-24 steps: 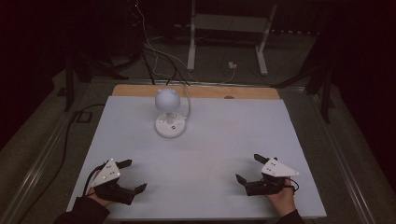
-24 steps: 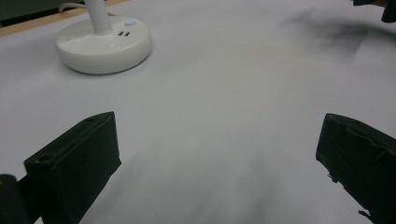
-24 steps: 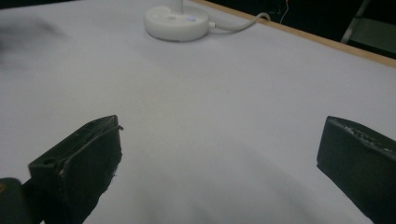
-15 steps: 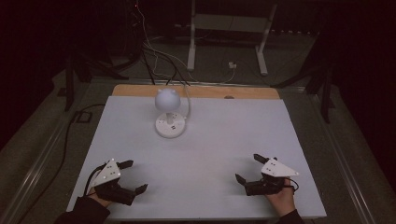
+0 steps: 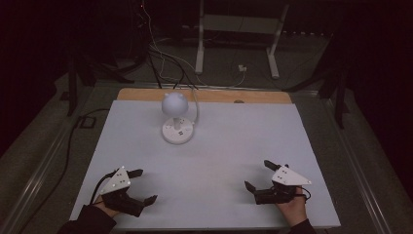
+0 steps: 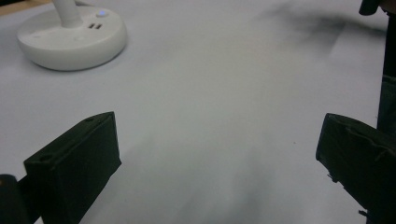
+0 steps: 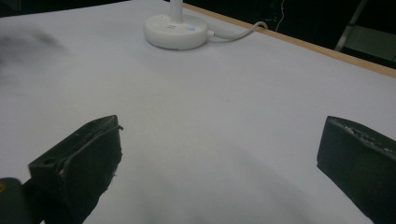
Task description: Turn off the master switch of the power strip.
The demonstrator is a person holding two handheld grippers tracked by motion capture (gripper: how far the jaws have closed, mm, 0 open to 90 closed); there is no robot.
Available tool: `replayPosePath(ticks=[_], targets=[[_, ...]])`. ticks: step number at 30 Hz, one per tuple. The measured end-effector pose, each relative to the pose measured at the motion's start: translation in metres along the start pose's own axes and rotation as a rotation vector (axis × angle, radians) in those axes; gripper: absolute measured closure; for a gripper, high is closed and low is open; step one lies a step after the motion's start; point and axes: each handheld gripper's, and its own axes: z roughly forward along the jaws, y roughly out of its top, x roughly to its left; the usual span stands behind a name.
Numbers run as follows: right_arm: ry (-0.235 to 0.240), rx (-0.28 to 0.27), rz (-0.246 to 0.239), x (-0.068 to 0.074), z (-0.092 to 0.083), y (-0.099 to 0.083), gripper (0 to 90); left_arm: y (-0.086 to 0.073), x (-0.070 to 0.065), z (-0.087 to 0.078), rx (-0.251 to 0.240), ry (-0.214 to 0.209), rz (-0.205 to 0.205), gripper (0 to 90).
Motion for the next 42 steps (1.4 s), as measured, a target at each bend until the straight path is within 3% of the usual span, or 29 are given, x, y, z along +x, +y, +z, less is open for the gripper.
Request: replayPosePath(ticks=[7, 23, 31, 42], targets=[[0.007, -0.002, 0.002, 0.002, -0.001, 0.0, 0.0, 0.007, 0.0, 0.002, 0.017, -0.007, 0.008, 0.2], [0.017, -0.02, 0.001, 0.003, -0.003, 0.0, 0.0, 0.047, 0.01, 0.011, 0.015, -0.023, 0.019, 0.2], [0.018, -0.025, -0.001, 0.003, -0.004, 0.0, 0.0, 0.067, 0.016, 0.02, -0.004, -0.01, 0.027, 0.2], [0.015, -0.025, -0.002, 0.003, -0.004, 0.0, 0.0, 0.082, 0.017, 0.035, 0.001, 0.005, 0.033, 0.2]])
